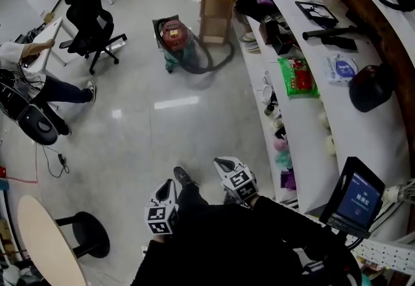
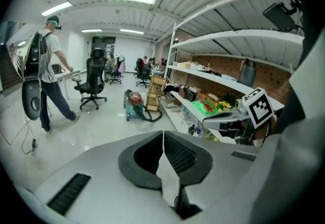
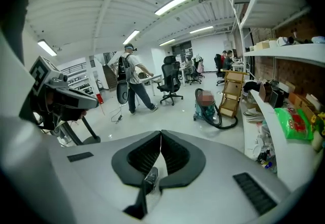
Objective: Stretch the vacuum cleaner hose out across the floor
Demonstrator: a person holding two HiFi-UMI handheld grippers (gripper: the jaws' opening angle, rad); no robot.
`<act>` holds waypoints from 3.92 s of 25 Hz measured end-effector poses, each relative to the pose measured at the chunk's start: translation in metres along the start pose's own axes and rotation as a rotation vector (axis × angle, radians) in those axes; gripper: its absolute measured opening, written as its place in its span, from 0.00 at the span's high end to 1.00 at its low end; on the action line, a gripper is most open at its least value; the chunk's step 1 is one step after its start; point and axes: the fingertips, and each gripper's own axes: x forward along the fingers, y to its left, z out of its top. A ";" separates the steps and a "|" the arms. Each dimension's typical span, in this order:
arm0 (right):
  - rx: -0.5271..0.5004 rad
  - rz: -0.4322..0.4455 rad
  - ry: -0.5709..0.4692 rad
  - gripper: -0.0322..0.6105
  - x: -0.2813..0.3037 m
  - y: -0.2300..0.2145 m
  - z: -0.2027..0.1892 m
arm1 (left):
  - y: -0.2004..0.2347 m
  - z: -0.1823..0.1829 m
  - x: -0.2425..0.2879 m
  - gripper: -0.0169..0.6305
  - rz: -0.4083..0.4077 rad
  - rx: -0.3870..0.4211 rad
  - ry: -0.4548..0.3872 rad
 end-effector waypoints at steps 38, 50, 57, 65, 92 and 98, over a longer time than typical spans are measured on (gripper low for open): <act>-0.102 0.229 0.011 0.93 0.490 -0.274 0.370 | 0.356 0.359 0.392 0.94 0.215 -0.111 -0.053; 0.099 0.034 0.119 0.93 0.546 -0.427 0.373 | 0.419 0.452 0.595 0.94 0.026 -0.034 0.041; 0.171 -0.093 0.198 0.93 0.613 -0.513 0.445 | 0.514 0.508 0.814 0.94 -0.144 -0.006 0.165; 0.291 -0.163 0.274 0.93 0.682 -0.539 0.487 | 0.589 0.489 0.971 0.94 -0.216 0.040 0.377; 0.239 -0.218 0.476 0.93 0.712 -0.543 0.476 | 0.557 0.420 1.113 0.67 -0.437 -0.264 0.621; 0.199 -0.230 0.439 0.93 0.703 -0.546 0.486 | 0.493 0.464 1.074 0.68 -0.526 -0.080 0.473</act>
